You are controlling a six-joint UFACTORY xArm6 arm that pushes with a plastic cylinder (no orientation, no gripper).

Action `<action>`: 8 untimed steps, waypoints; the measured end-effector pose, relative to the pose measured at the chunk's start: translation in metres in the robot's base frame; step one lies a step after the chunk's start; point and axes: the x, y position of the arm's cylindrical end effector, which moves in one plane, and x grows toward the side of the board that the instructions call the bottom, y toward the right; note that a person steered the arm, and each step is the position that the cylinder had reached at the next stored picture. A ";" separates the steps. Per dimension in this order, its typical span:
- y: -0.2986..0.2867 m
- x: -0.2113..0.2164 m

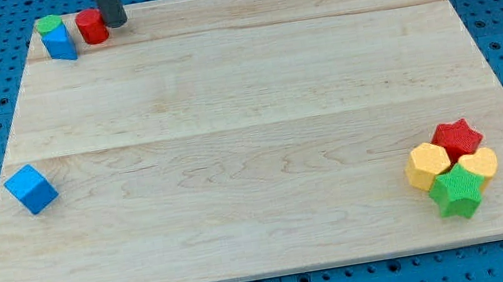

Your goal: Move blue cube towards top left

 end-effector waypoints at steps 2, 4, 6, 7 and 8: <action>-0.007 0.000; 0.051 0.058; 0.102 0.205; 0.099 0.275; 0.055 0.313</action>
